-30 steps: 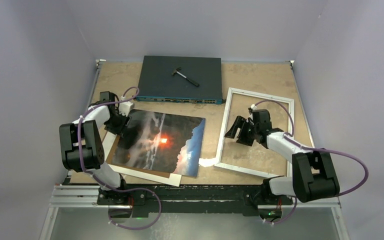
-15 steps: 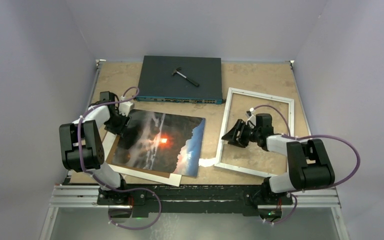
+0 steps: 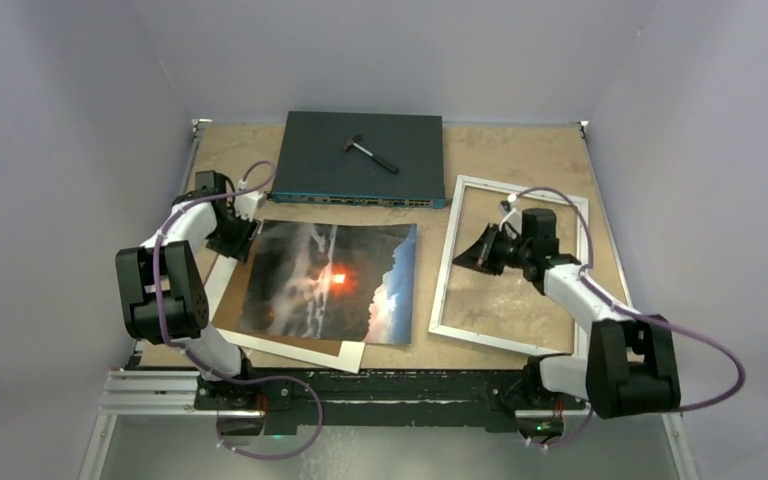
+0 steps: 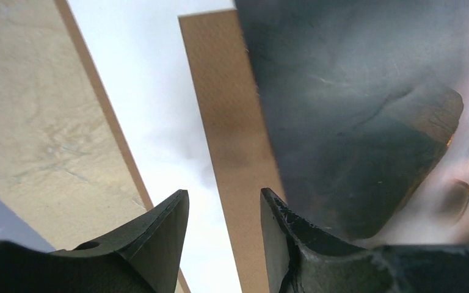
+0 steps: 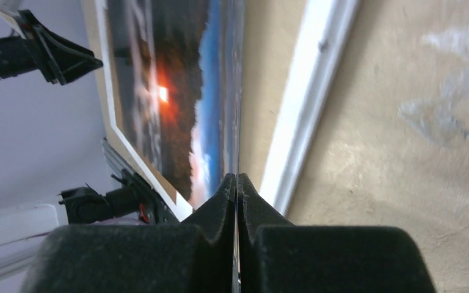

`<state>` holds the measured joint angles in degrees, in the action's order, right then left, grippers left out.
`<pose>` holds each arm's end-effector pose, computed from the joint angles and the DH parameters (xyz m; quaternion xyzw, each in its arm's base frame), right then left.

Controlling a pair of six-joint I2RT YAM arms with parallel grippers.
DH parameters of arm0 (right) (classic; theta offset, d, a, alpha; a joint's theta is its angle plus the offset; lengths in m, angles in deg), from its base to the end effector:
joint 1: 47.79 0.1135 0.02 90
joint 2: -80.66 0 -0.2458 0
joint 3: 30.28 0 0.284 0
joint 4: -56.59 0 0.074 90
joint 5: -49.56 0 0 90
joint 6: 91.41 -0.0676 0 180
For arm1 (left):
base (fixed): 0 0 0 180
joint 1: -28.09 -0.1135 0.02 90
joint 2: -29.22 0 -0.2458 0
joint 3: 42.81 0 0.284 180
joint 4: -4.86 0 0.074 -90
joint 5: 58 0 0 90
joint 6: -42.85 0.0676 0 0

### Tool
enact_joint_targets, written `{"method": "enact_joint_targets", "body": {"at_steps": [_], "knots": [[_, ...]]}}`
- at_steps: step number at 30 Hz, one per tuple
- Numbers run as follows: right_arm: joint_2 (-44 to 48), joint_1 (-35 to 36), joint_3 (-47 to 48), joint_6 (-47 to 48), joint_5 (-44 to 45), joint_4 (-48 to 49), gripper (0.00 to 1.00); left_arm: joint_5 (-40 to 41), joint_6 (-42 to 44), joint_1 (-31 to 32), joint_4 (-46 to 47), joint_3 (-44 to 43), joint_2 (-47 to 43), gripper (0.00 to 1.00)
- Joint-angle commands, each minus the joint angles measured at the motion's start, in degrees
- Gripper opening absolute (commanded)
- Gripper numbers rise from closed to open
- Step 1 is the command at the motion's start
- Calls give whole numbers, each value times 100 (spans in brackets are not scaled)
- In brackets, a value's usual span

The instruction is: Put the photo into the frame

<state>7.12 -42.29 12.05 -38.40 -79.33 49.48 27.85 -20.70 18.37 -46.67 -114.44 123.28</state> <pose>0.2872 0.0703 0.1236 0.0906 0.8562 0.4282 0.2745 0.3350 0.0524 0.1144 0.1490 0.9783 0.0092 0.1437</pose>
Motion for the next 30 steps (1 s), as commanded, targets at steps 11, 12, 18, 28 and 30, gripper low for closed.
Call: {"method": "enact_joint_targets", "body": {"at_steps": [11, 12, 18, 28, 30], "knots": [[1050, 633, 1737, -341, 645, -932, 0, -448, -194, 48, -341, -573, -217, 47], [987, 787, 1913, -373, 736, -973, 0, -443, -187, 44, -332, -570, -209, 47], [638, 1396, 3288, -221, 1664, -1731, 0, -375, -176, 48, -302, -508, -235, 47], [672, 1393, 4169, 210, 2026, -2386, 0, -232, -173, 49, 32, -177, -22, 47], [576, 1393, 4374, 194, 1957, -2423, 0, -252, -186, 49, 57, -175, -3, 47]]}}
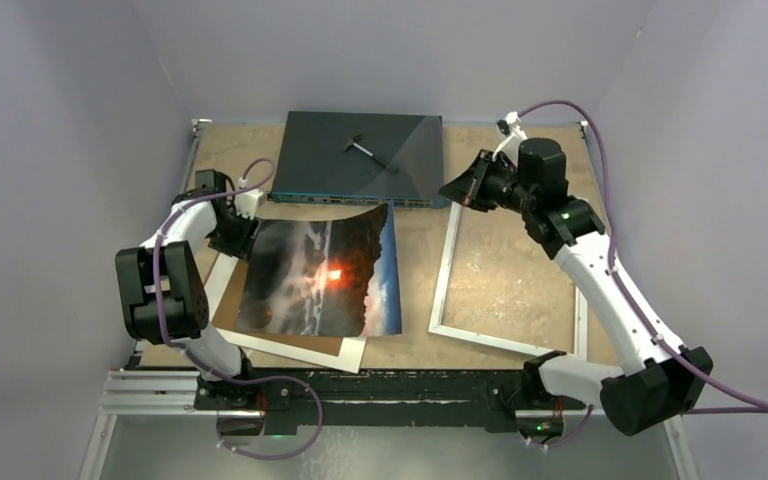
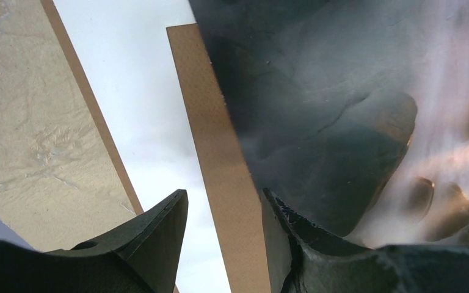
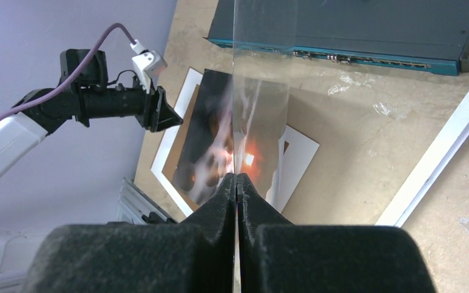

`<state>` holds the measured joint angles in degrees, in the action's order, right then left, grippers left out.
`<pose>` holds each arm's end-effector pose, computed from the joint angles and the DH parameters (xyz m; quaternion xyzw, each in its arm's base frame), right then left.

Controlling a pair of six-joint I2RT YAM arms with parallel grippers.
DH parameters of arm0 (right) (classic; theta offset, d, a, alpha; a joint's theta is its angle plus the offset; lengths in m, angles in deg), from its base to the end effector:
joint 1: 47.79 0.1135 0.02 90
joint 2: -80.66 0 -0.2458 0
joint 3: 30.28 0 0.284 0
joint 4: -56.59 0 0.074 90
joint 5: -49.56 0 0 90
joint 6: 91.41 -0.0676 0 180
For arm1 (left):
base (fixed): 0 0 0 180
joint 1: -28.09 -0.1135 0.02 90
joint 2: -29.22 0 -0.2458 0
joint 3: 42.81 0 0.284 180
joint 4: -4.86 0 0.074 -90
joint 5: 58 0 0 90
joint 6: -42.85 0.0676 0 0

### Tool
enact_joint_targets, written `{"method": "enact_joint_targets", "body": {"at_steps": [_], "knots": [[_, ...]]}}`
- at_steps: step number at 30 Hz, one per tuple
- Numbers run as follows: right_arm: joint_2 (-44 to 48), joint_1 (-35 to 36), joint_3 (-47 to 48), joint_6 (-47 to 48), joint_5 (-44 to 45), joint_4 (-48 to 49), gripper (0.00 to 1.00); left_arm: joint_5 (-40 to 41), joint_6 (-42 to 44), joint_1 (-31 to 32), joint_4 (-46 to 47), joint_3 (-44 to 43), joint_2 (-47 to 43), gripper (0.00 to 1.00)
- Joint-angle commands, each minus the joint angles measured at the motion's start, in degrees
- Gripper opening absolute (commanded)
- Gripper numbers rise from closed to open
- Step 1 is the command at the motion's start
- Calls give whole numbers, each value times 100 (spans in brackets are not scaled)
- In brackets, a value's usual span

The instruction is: Put the photo into the frame

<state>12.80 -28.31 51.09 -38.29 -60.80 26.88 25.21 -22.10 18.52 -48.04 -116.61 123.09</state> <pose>0.3084 0.1340 0.3692 0.0142 0.7941 0.4037 0.4542 0.3412 0.0494 0.1263 0.1416 0.9771 -0.0119 0.1585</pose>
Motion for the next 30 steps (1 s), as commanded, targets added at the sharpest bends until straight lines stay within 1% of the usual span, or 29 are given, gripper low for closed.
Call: {"method": "enact_joint_targets", "body": {"at_steps": [1, 3, 6, 8, 11, 14, 19, 24, 27, 28, 30], "knots": [[-55, 5, 599, 217, 61, -166, 0, 11, -58, 32, 190, 22, 17, 47], [-208, 145, 731, 68, -167, 73, 0, 11, -62, 33, 178, -12, -10, 47], [-573, 738, 1055, -29, 21, 126, 0, 20, -99, 33, 163, -67, -79, 47], [-790, 972, 1186, -66, 110, 174, 0, -9, -155, 29, 117, -127, -146, 46], [-963, 1099, 1282, -136, 107, 348, 0, -167, -239, 25, -30, -316, -265, 47], [-1269, 1214, 1681, -14, 30, 192, 0, -404, -311, 25, -243, -682, -309, 49], [-1396, 1242, 2418, 303, 185, -329, 0, -1158, -406, 31, -655, -1388, -218, 53], [-1358, 1242, 3025, 1017, 626, -1056, 0, -1857, -327, 72, -818, -1967, -164, 57], [-1246, 1234, 3212, 1393, 892, -1260, 0, -2346, -254, 152, -1016, -2435, -79, 59], [-1207, 1233, 3259, 1499, 871, -1255, 0, -2553, -250, 182, -1062, -2570, -55, 61], [-1201, 1233, 3471, 1717, 806, -1361, 0, -3046, -256, 240, -1074, -2808, -44, 70]]}}
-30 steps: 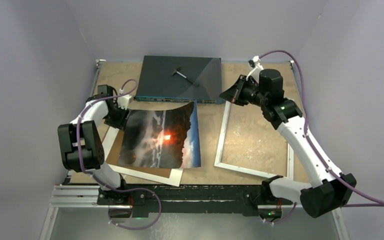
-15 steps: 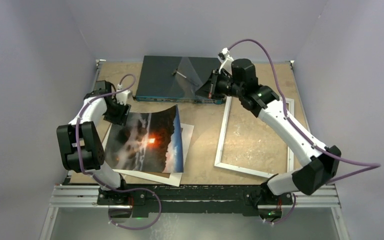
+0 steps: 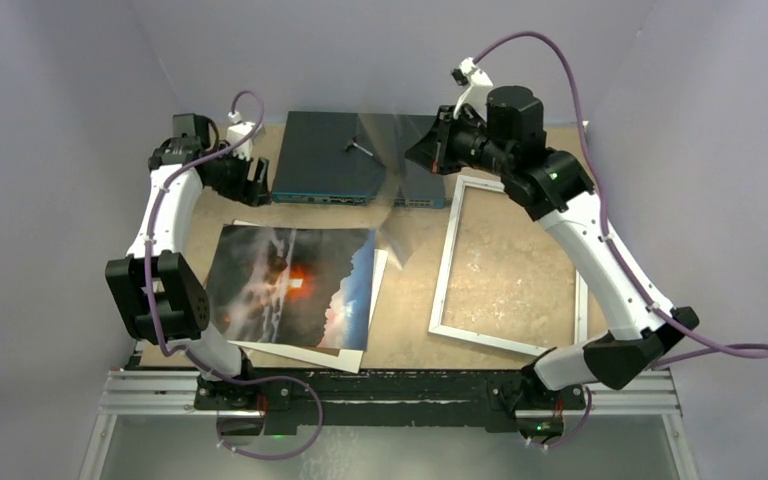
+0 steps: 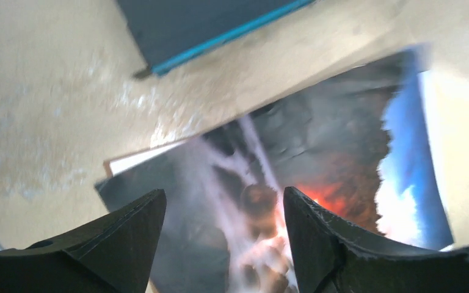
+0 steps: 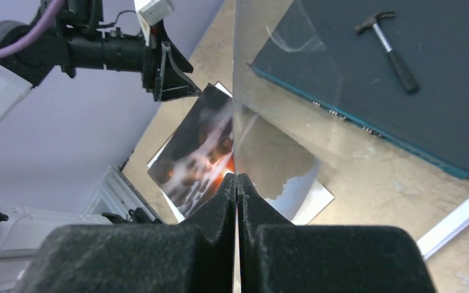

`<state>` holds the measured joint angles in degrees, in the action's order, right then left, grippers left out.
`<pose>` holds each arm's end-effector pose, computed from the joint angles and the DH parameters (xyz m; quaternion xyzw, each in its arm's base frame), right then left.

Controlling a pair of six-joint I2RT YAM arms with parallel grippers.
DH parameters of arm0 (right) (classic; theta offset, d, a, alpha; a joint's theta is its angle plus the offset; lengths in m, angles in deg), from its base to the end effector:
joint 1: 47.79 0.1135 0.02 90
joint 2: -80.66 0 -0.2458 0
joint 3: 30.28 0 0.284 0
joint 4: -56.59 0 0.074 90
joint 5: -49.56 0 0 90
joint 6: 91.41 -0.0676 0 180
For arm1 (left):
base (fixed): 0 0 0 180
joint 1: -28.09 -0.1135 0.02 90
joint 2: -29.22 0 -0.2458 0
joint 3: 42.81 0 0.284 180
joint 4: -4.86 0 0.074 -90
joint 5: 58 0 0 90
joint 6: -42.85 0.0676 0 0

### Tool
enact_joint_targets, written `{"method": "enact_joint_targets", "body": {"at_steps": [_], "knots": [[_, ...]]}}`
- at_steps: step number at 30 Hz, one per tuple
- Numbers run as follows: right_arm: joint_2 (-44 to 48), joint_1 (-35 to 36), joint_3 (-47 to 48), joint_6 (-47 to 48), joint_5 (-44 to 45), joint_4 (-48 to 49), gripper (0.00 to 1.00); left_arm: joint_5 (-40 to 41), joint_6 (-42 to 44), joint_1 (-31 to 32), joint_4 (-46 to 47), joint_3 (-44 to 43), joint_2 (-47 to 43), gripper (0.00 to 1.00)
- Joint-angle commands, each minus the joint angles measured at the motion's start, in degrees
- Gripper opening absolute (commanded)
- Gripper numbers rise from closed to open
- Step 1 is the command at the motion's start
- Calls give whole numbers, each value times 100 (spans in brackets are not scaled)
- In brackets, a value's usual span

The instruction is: Put the photo into the frame

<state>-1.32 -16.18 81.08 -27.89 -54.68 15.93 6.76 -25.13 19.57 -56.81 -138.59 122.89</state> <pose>0.3064 0.2081 0.4689 -0.1129 0.7629 0.3893 0.5036 0.3880 0.0290 0.2527 0.1676 0.9283 -0.1359 0.3027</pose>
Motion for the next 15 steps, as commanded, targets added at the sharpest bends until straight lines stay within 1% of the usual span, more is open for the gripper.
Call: {"method": "enact_joint_targets", "body": {"at_steps": [1, 3, 6, 10, 15], "knots": [[202, 20, 572, 765, 176, -324, 0, -1550, 115, 173, -228, -720, -30, 78], [173, 20, 809, 910, 45, -406, 0, -2128, 251, 282, -194, -902, -70, 85], [64, 20, 1161, 1110, -391, -572, 0, -2752, 637, 464, -176, -1145, -170, 90], [35, 24, 1462, 1380, -880, -817, 0, -3575, 1572, 487, -380, -1080, -512, 93], [220, 20, 1369, 1514, -1528, -807, 0, -4246, 2417, 434, -513, -736, -1070, 94]]}}
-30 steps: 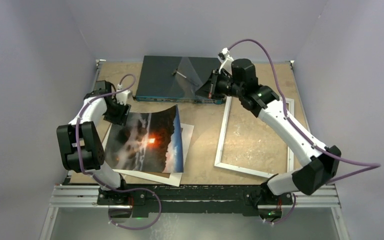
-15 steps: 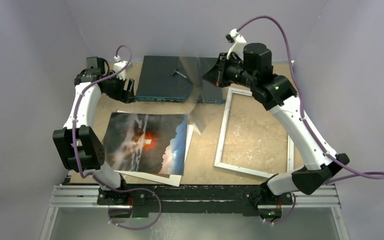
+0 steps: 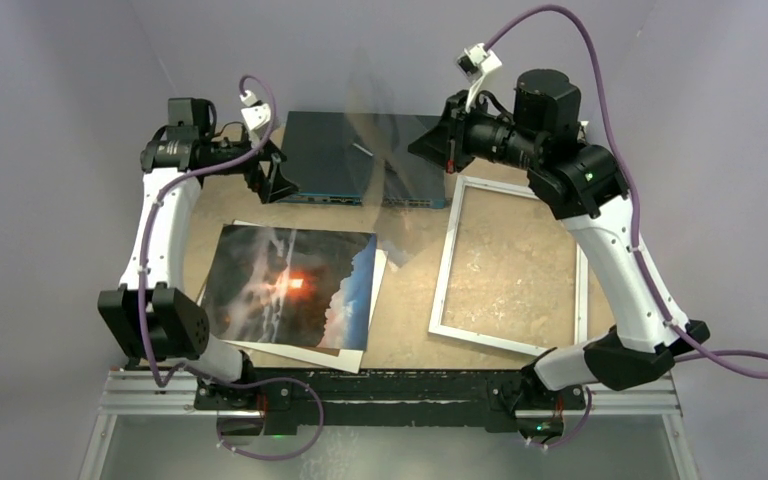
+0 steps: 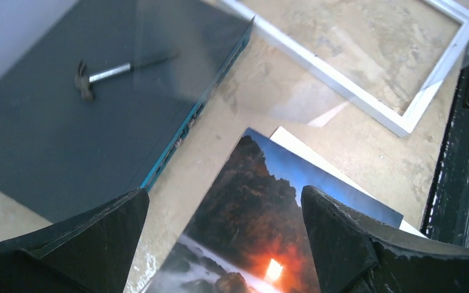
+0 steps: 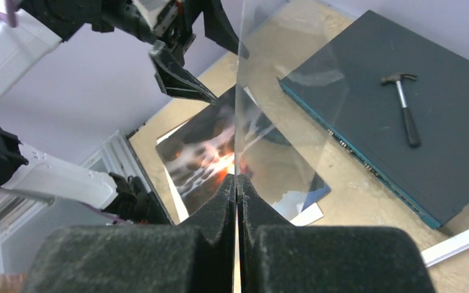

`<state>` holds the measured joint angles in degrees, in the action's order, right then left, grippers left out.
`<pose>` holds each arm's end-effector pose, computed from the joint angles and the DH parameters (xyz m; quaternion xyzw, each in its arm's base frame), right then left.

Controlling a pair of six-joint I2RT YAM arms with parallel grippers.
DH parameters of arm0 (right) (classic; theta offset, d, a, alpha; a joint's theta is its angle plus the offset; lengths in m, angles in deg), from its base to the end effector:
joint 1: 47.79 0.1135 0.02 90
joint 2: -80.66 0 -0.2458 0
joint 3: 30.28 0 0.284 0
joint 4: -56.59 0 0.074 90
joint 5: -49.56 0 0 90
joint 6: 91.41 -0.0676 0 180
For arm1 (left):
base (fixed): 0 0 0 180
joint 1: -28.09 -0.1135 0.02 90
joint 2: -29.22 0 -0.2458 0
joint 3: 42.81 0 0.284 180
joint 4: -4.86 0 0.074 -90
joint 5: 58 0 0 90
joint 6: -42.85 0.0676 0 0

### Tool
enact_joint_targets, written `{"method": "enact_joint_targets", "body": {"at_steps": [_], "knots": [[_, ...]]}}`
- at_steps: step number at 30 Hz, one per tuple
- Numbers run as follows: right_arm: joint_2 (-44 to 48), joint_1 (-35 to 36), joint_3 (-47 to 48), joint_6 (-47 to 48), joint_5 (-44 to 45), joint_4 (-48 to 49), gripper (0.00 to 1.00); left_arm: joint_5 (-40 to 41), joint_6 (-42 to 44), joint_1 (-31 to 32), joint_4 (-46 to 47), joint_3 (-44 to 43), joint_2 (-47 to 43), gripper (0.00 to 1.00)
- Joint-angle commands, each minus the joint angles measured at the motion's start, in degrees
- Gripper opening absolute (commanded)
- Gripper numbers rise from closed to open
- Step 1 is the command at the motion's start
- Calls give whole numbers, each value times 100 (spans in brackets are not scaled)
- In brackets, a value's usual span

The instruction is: Put the photo into the frame

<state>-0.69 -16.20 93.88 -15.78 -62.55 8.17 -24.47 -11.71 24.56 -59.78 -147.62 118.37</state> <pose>0.2655 0.1932 0.5361 -0.2362 0.6996 0.3881 0.5514 0.3657 -0.0339 0.3519 0.3862 0.7478 -0.3148 0.4388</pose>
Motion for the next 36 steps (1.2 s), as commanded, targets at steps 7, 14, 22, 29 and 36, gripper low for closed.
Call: {"method": "enact_joint_targets", "body": {"at_steps": [7, 14, 22, 29, 36], "knots": [[341, 31, -105, 662, -1360, -60, 0, -1492, 2050, -65, -1113, -69, -601, 94], [524, 33, -141, 1140, -1868, -14, 0, -1581, 2513, -85, -1352, -6, -817, 94], [686, 31, -550, 1412, -2367, 191, 0, -1538, 1866, -86, -711, 5, -972, 94], [706, 31, -592, 1691, -2385, 161, 0, -1629, 1555, -86, -452, -13, -1148, 93], [532, 31, -565, 1674, -2489, 527, 0, -2072, 1176, -78, -512, -63, -1223, 80]]}}
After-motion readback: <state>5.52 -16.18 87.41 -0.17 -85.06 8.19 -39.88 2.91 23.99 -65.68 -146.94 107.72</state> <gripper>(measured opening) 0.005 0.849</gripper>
